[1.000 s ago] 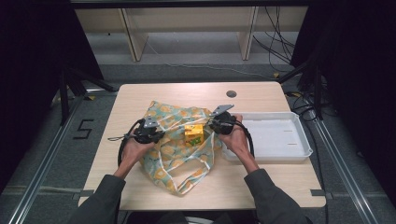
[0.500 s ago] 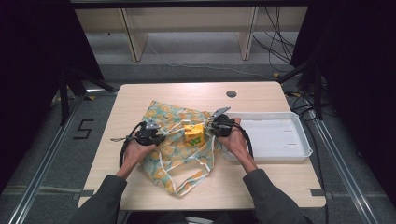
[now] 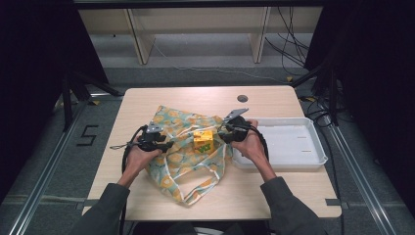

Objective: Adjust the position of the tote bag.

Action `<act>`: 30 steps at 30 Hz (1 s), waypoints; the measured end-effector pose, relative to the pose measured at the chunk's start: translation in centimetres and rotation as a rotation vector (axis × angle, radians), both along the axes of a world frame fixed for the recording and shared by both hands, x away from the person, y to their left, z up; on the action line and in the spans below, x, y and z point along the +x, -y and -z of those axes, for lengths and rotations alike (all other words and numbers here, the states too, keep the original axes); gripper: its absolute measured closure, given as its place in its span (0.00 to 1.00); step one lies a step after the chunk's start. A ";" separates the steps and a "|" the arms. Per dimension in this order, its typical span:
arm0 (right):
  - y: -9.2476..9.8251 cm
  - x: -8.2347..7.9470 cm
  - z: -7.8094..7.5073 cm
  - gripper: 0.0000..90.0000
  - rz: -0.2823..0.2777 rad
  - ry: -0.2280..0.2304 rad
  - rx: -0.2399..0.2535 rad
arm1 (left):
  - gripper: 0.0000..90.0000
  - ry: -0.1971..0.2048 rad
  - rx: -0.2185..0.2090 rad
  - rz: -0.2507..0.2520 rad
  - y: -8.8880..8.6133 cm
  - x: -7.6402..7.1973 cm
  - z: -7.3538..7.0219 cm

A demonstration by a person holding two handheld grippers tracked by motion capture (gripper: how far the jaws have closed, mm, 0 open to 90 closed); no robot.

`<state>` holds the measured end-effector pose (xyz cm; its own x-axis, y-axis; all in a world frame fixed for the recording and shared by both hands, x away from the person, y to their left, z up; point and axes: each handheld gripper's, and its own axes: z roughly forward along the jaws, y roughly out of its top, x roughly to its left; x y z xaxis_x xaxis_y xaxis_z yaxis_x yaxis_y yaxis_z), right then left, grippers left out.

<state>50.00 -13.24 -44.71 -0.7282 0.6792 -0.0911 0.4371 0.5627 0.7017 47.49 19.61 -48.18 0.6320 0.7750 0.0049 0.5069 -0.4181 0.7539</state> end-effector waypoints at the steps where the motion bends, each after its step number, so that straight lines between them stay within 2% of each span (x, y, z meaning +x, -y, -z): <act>1: 0.2 -0.6 -0.9 0.54 0.011 -0.043 0.009 | 0.54 0.017 -0.046 -0.030 0.1 -0.3 -0.5; 2: 0.4 -0.9 -1.4 0.53 0.016 -0.043 0.016 | 0.53 0.017 -0.046 -0.030 0.1 -0.3 -0.5; 3: 0.7 -0.8 -1.9 0.53 -0.035 0.000 0.019 | 0.52 0.031 -0.061 -0.028 0.0 -0.7 -1.3; 4: 0.8 -1.1 -2.3 0.51 -0.035 0.004 0.039 | 0.50 0.031 -0.061 -0.028 0.0 -0.7 -1.3; 5: 0.8 -1.2 -2.6 0.51 -0.055 0.038 0.052 | 0.48 0.041 -0.065 -0.033 -0.1 -1.2 -2.0; 6: 0.8 -1.2 -2.6 0.51 -0.055 0.038 0.052 | 0.46 0.041 -0.065 -0.033 -0.1 -1.2 -2.0; 7: 0.9 -1.7 -3.2 0.50 -0.071 0.044 0.083 | 0.44 0.039 -0.077 -0.037 0.0 -1.4 -2.4; 8: 0.9 -1.7 -3.2 0.50 -0.071 0.044 0.083 | 0.44 0.041 -0.089 -0.033 0.0 -1.6 -2.7; 11: 0.6 -2.1 -4.1 0.48 -0.120 0.071 0.094 | 0.39 0.040 -0.135 -0.032 0.0 -3.0 -3.9; 12: 0.6 -2.1 -4.1 0.48 -0.120 0.071 0.094 | 0.38 0.040 -0.135 -0.032 0.0 -3.0 -3.9; 13: 0.5 -2.3 -4.2 0.48 -0.128 0.053 0.104 | 0.38 0.039 -0.155 -0.039 0.1 -3.3 -4.1; 15: 0.2 -2.5 -4.4 0.48 -0.139 0.062 0.098 | 0.37 0.044 -0.182 -0.035 0.1 -4.2 -4.5; 16: 0.0 -2.5 -4.4 0.48 -0.145 0.073 0.097 | 0.37 0.049 -0.171 -0.023 0.0 -4.5 -4.7; 17: -0.3 -2.6 -4.5 0.47 -0.164 0.078 0.096 | 0.36 0.061 -0.188 -0.024 0.0 -5.3 -5.0; 18: -0.3 -2.6 -4.5 0.47 -0.164 0.078 0.096 | 0.36 0.061 -0.188 -0.024 0.0 -5.3 -5.0; 19: -0.5 -2.7 -4.5 0.46 -0.192 0.078 0.090 | 0.36 0.061 -0.197 -0.019 -0.1 -6.1 -5.2; 23: -1.0 -2.8 -4.4 0.44 -0.207 0.070 0.110 | 0.34 0.063 -0.196 0.000 -0.3 -7.0 -5.0; 24: -1.0 -2.8 -4.4 0.44 -0.207 0.070 0.110 | 0.34 0.056 -0.184 0.000 -0.4 -7.4 -5.0; 27: -1.1 -2.7 -4.3 0.43 -0.230 0.059 0.105 | 0.32 0.043 -0.200 0.002 -0.6 -8.2 -4.5; 29: -1.2 -2.7 -4.1 0.42 -0.232 0.061 0.109 | 0.29 0.035 -0.189 0.007 -0.9 -8.7 -4.3; 30: -1.2 -2.6 -4.0 0.42 -0.235 0.066 0.110 | 0.28 0.028 -0.214 0.002 -0.8 -9.0 -4.0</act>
<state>47.37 -12.04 -40.67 -0.8620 0.5008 -0.0787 0.2549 0.5623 0.7867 38.45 20.41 -44.14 0.6355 0.7589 -0.1419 0.4834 -0.2478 0.8396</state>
